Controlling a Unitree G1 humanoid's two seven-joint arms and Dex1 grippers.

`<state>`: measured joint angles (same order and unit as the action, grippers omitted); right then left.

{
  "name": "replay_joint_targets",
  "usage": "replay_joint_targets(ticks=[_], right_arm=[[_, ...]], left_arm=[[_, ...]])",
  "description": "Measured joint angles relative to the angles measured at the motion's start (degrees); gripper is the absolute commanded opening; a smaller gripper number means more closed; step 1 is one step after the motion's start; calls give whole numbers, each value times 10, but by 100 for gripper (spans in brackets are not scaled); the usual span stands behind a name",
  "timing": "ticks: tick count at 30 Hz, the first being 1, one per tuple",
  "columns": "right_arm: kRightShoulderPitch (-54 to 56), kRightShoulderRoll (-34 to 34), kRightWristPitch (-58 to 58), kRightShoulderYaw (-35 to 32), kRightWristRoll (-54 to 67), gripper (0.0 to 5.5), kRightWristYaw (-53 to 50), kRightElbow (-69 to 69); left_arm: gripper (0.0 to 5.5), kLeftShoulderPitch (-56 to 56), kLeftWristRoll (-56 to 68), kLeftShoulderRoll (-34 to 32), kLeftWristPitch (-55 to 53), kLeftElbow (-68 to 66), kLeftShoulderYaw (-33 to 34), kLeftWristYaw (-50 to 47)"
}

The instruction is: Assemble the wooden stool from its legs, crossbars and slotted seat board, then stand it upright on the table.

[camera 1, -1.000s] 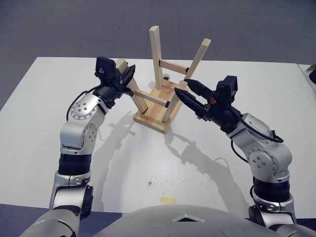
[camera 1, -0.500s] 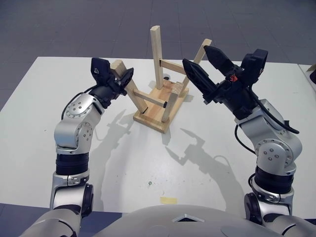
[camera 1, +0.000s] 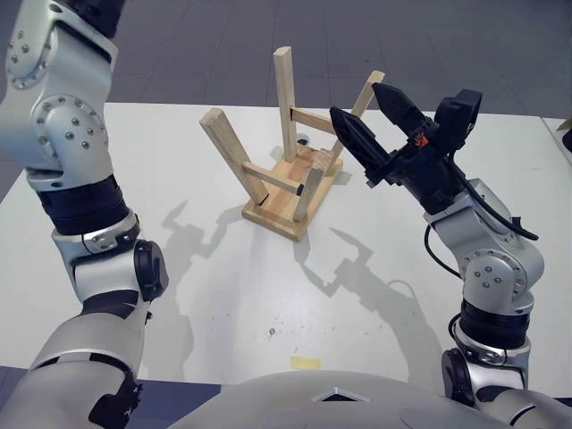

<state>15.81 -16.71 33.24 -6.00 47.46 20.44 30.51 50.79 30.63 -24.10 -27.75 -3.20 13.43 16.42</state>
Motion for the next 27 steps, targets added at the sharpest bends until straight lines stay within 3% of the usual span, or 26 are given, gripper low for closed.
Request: replay_joint_targets(ticks=[5,11,16,22,24,27], right_arm=[[-13,8,1,5,-5,540,-20,1],[-37,13,0,6,-15,540,-36,6],[-39,30,-18,7,-22,540,-50,0],[-8,60,-78,-82,-50,540,-143,-50],[-16,46,-71,-70,-121,540,-177,-82],[-58,39,-42,-18,-173,540,-186,-97]], left_arm=[[538,-153,-81,53,56,-100,-100,20],[538,-169,-82,78,45,-51,-105,15],[538,-156,-83,75,17,-48,-89,5],[538,-91,-28,75,-3,0,-3,-30],[538,-50,2,73,-3,8,42,-52],[538,-46,-37,38,9,-25,53,-72]])
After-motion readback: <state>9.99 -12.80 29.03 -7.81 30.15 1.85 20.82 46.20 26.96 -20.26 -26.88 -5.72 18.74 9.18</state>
